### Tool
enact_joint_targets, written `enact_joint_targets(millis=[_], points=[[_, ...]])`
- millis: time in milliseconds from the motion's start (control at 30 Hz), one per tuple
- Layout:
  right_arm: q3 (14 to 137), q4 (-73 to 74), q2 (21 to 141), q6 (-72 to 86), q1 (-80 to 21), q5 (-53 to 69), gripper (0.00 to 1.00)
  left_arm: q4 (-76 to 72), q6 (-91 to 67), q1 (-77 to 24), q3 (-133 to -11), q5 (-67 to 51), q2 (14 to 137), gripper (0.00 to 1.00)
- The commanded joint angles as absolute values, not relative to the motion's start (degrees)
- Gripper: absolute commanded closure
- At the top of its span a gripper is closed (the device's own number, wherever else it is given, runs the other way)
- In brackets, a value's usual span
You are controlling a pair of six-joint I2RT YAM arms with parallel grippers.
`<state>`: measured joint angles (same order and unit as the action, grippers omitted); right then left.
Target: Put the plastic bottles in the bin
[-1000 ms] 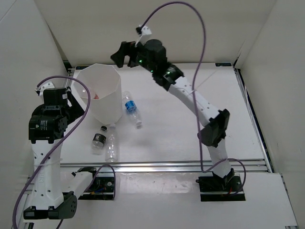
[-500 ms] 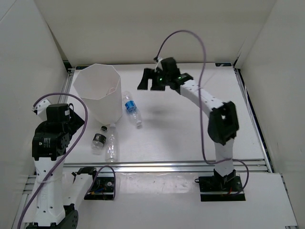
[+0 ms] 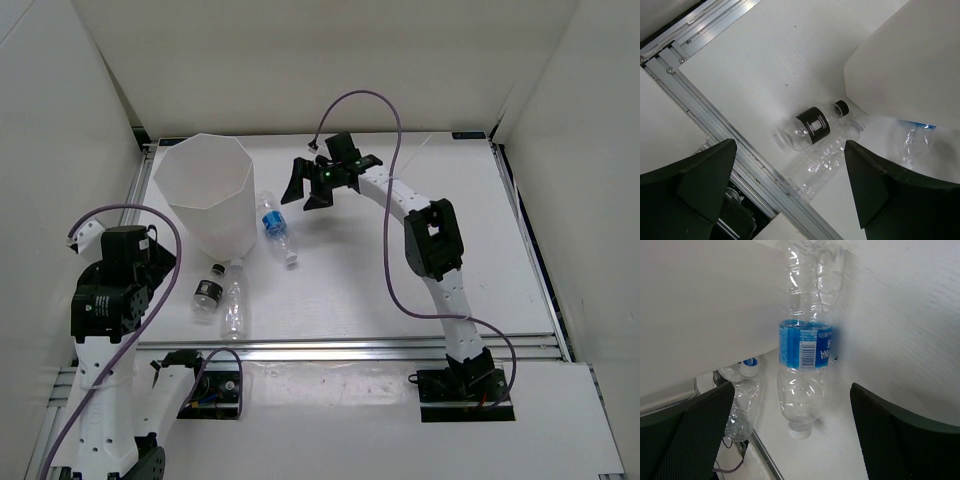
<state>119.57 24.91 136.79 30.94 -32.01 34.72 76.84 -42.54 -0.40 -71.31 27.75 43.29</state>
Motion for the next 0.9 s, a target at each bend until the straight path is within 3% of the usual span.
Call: enact_joint_targets(millis=[0,233,667,733,867], points=[[121.46,24.43,138.59,30.59,-31.73,38.23,0.00,78.93,-44.38,-0.62,-69.96,29.44,43.15,0.00],[120.23,22.68,142.99,32.43,-32.25,40.86,0.00,79.45,-44.38,-0.62,-69.17,29.44,46.05,0.00],[130.52,21.98,153.45,39.46,-35.42,46.40,0.00,80.60,-41.40,-0.62,-72.69,30.59,47.81,0.00],[129.38,21.45,154.07,40.52,-35.42,47.20,0.04,81.12,-41.40,-0.62,-72.69,30.59,47.81,0.00],[127.80,22.05,153.46,41.13,-35.42,47.72,0.35,81.65,-41.40,-0.62,-72.08,30.59,46.15,0.00]])
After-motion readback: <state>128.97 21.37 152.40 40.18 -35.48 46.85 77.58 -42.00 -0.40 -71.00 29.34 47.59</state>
